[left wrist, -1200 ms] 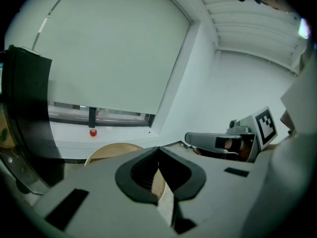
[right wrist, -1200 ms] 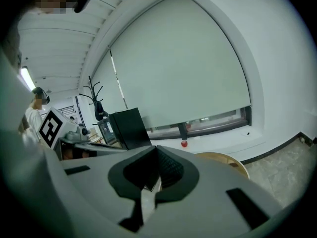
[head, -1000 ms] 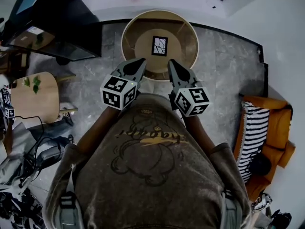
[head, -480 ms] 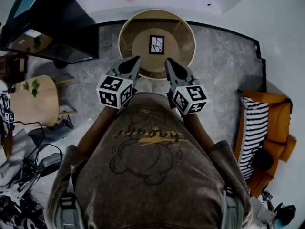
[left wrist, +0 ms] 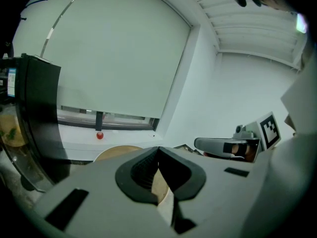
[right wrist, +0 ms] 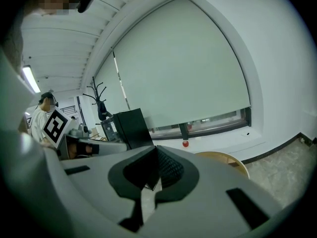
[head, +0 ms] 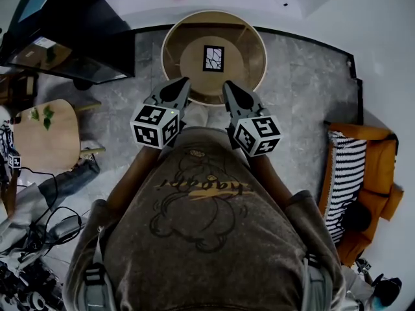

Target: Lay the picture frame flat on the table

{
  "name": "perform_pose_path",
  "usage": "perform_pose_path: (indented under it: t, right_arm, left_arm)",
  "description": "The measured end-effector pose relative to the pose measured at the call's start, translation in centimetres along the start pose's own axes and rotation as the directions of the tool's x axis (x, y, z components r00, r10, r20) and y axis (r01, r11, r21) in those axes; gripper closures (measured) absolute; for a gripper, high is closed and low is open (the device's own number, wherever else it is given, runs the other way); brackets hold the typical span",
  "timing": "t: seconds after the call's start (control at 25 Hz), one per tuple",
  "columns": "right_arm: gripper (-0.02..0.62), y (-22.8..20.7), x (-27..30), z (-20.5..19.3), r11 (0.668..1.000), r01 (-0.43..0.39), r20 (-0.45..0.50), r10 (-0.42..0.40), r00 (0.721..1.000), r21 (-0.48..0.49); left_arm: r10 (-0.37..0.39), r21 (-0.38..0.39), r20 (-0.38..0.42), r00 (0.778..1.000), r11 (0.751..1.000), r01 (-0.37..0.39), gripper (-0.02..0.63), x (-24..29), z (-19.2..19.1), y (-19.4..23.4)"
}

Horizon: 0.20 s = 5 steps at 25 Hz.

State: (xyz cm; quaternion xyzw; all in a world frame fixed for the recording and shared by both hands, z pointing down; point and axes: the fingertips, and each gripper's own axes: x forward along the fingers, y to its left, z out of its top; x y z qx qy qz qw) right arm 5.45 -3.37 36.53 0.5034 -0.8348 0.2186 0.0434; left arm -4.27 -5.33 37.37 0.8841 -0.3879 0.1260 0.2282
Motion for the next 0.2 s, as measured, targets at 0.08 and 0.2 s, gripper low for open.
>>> perform_pose_path:
  t: [0.08, 0.2]
  right_arm:
    - [0.577, -0.01, 0.21, -0.13, 1.0, -0.005, -0.007, 0.005, 1.0, 0.002]
    - [0.577, -0.19, 0.4, -0.25, 1.0, -0.009, -0.013, 0.009, 1.0, 0.008]
  left_arm:
    - [0.004, 0.0, -0.007, 1.0, 1.0, -0.004, 0.591, 0.13, -0.11, 0.2]
    - [0.009, -0.001, -0.017, 1.0, 1.0, -0.009, 0.591, 0.47, -0.29, 0.41]
